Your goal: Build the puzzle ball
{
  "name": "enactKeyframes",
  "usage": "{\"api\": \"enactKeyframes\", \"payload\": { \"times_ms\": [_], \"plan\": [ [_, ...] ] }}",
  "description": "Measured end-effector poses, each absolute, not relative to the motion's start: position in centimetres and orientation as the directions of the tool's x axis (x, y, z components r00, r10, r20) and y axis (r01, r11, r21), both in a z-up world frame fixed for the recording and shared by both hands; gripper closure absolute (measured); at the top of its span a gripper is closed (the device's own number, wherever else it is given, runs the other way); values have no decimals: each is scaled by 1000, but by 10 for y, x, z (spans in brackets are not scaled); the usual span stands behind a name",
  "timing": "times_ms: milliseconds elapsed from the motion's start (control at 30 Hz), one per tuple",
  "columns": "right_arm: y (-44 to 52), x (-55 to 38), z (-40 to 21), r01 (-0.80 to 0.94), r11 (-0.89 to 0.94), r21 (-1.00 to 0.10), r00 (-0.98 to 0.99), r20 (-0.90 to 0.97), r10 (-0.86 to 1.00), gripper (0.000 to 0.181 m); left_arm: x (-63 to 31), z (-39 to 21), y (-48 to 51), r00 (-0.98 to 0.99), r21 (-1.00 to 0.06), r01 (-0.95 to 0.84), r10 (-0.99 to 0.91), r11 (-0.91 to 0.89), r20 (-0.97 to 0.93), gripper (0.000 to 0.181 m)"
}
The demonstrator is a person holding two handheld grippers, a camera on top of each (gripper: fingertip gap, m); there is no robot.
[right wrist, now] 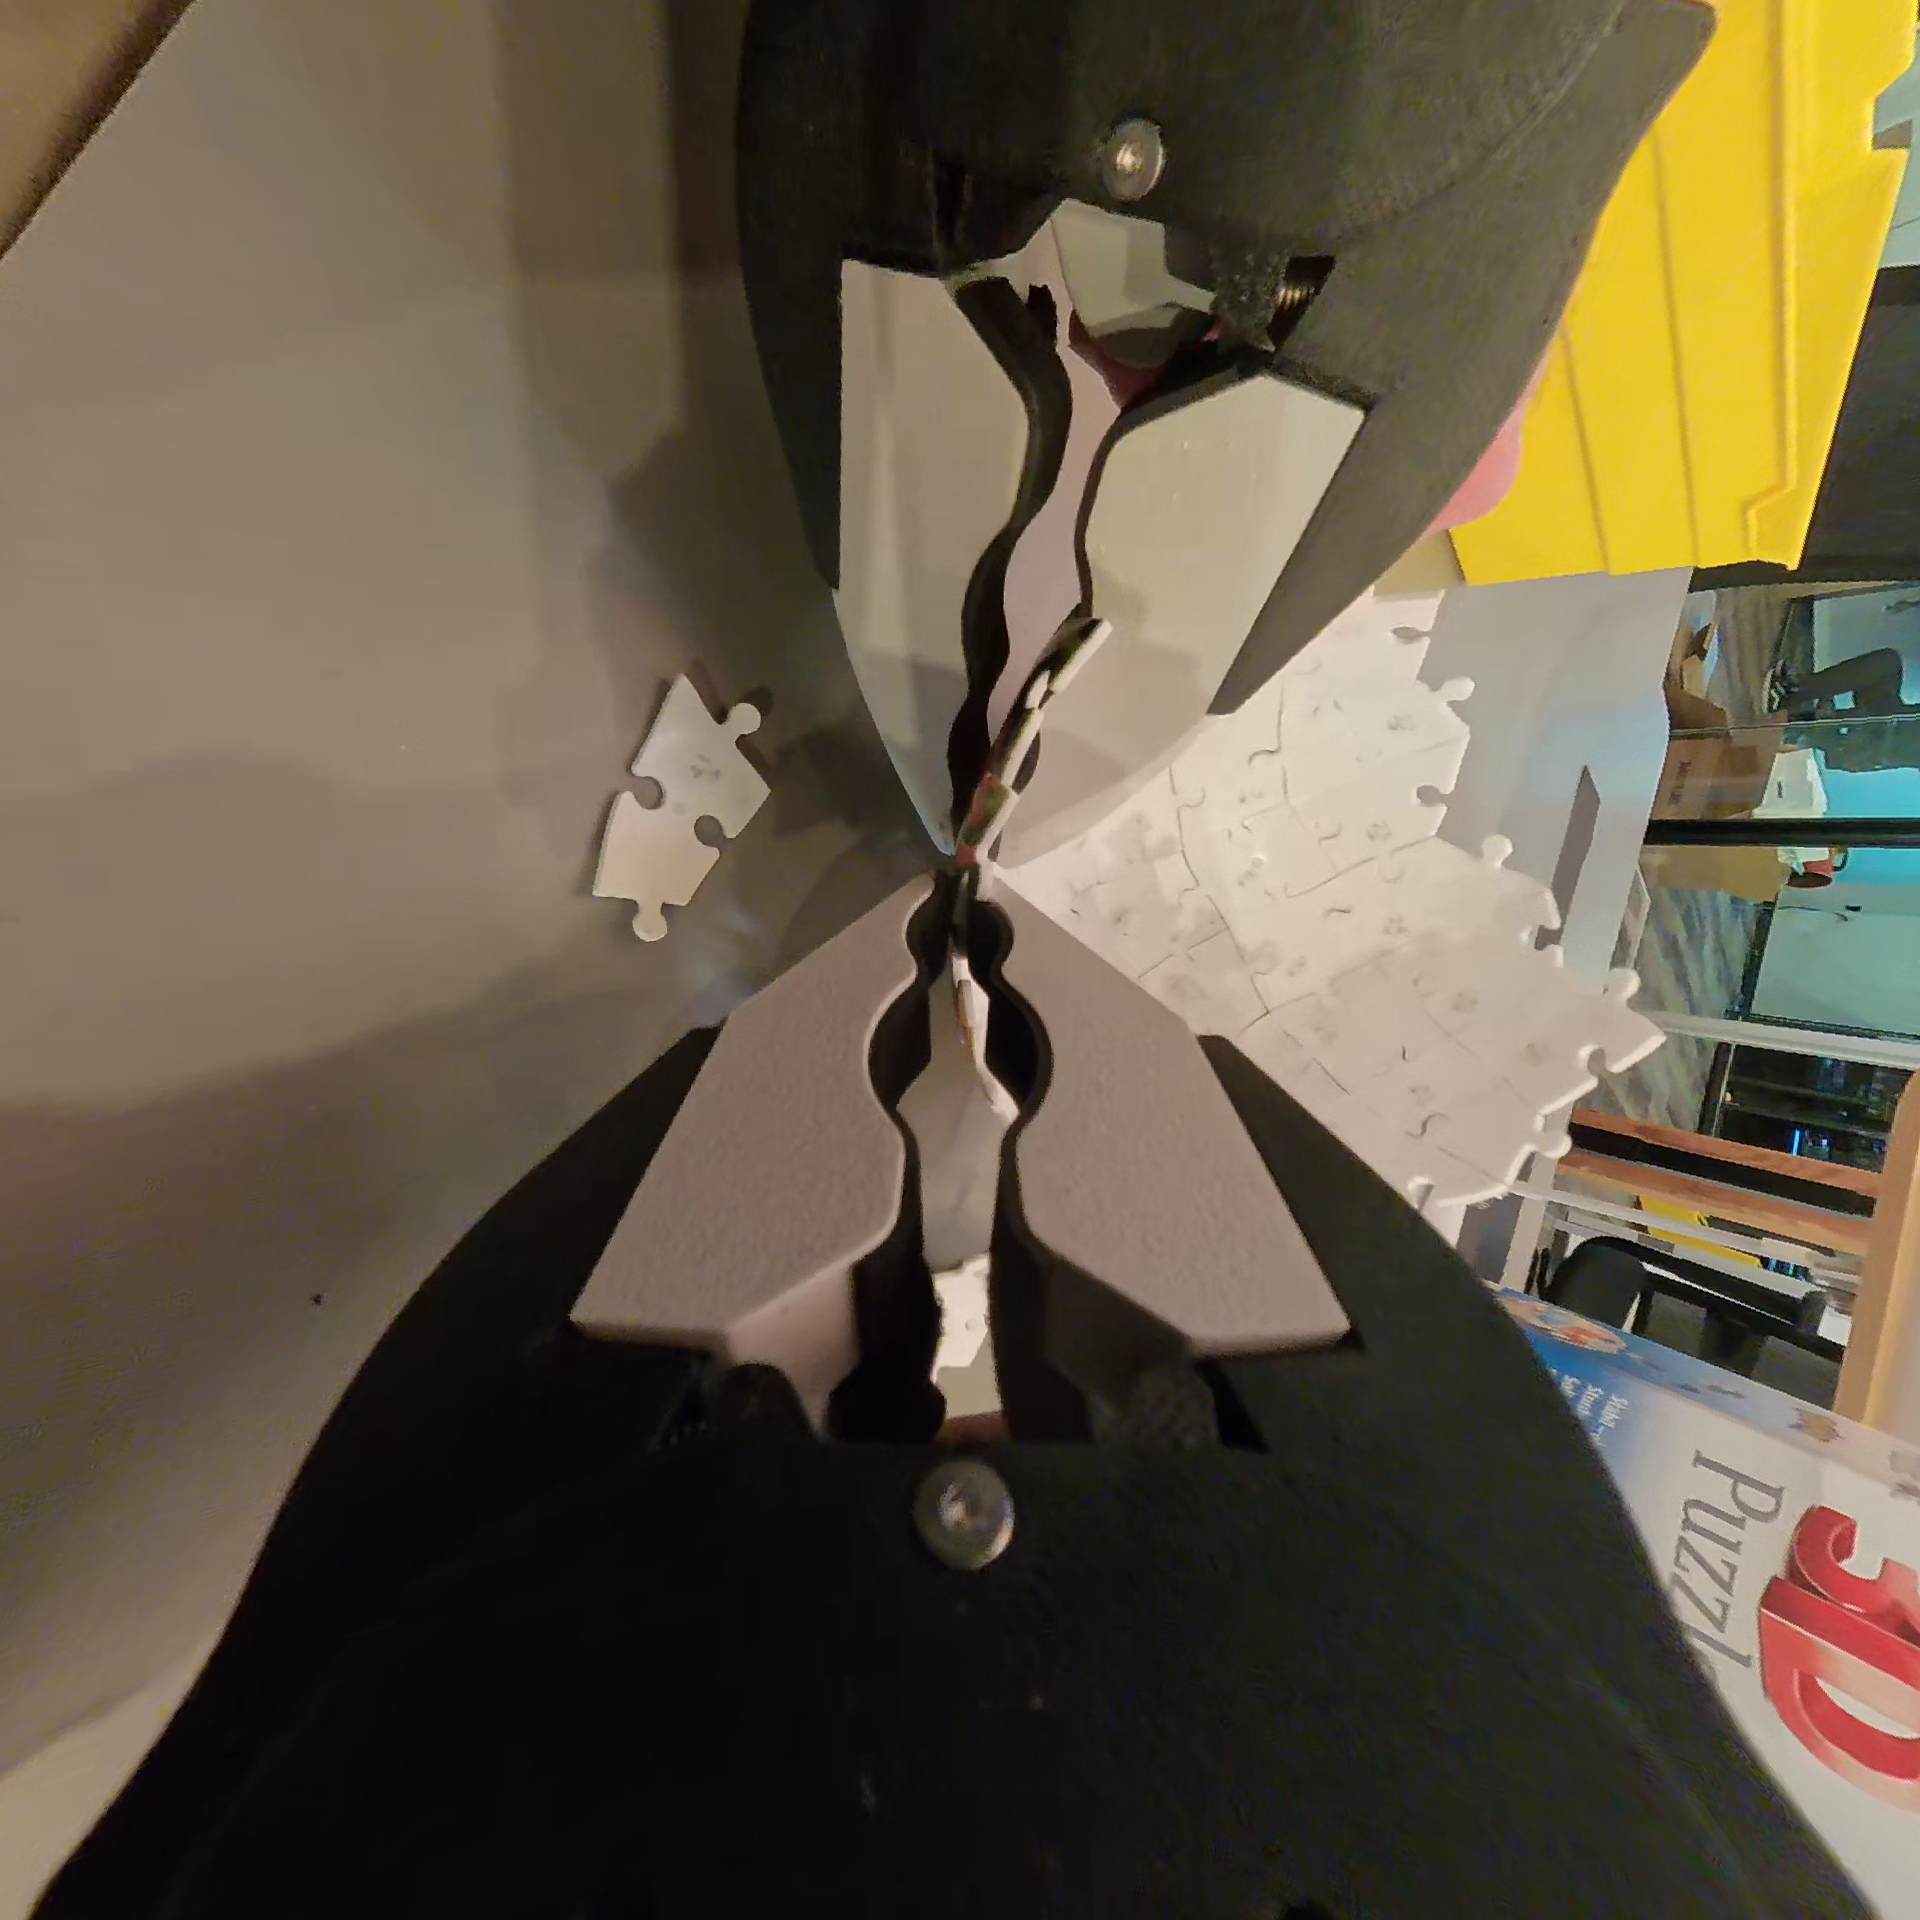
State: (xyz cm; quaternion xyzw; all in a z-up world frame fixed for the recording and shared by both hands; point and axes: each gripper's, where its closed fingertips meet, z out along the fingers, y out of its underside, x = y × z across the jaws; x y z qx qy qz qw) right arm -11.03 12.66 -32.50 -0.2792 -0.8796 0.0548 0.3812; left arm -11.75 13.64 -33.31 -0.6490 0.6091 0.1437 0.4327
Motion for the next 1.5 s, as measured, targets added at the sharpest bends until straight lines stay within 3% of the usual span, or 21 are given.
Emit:
{"api": "enactKeyframes", "payload": {
  "times_ms": [33, 433, 900, 1367, 1500],
  "plan": [
    [127, -110, -325, 449, 838, -309, -554, 639, 533, 181, -117, -333, 136, 218, -388, -915, -669, 114, -711, 176],
    [132, -109, -315, 472, 814, -338, -514, 645, 566, 168, -114, -332, 134, 272, -450, -891, -721, 60, -637, 177],
    [139, -105, -325, 515, 787, -340, -510, 617, 600, 170, -111, -328, 129, 335, -522, -853, -763, 3, -552, 176],
    [132, -107, -327, 482, 819, -312, -539, 631, 558, 175, -117, -330, 123, 324, -485, -873, -806, -53, -496, 152],
    [130, -106, -328, 475, 827, -302, -548, 634, 546, 176, -116, -337, 121, 297, -465, -884, -831, -53, -470, 160]
  ]
}}
